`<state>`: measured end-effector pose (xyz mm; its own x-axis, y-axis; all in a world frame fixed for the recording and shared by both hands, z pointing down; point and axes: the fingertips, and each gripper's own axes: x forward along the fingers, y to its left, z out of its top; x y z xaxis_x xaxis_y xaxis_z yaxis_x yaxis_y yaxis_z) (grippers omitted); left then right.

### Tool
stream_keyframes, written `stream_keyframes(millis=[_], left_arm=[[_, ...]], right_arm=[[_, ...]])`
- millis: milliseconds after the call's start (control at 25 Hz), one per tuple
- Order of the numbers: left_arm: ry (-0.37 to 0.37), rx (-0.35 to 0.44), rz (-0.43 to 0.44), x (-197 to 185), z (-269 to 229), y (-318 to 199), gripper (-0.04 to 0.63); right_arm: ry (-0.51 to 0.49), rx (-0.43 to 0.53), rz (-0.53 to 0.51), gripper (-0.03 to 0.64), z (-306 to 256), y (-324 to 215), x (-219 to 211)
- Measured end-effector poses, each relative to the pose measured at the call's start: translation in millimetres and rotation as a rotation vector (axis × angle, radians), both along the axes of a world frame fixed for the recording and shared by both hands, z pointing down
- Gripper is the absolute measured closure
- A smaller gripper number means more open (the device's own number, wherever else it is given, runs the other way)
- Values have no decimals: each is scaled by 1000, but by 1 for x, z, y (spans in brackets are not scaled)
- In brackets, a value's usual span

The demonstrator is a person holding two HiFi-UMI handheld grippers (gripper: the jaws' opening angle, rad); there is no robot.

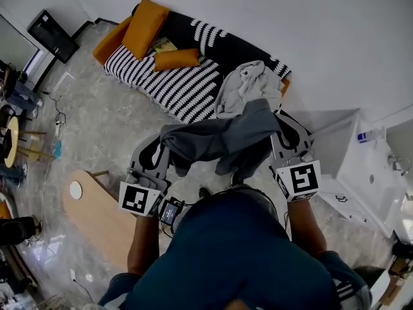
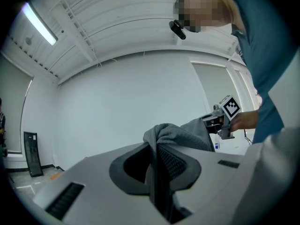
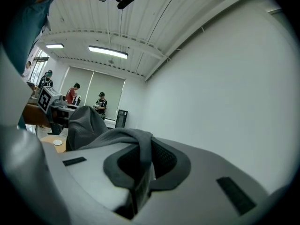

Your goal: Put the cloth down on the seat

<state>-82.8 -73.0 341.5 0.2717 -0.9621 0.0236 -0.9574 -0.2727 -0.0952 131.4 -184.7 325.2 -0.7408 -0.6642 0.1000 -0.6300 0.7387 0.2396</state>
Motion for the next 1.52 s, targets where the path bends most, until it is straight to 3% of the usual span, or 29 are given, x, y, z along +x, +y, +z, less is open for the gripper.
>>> stream_keyframes(millis=[480,680,1080,1240,1520], left_arm=[[0,-12,-58,25,4,-59,551],[31,37,-98,32,2,-72,551],[-7,-19,-154,41,14,-81,551],[-1,-50,-137,23,26,-86,551],[18,-10,-101,-24,11,-103,551]], right_arm=[[3,1,-96,597,0,-67,3],[10,4,-152,597,5,-84,-2],[1,5,-203,597,9,-109,2],[10,-12,-203,597,13,-112,-20],[24,-13,-152,597,8,-116,-51]])
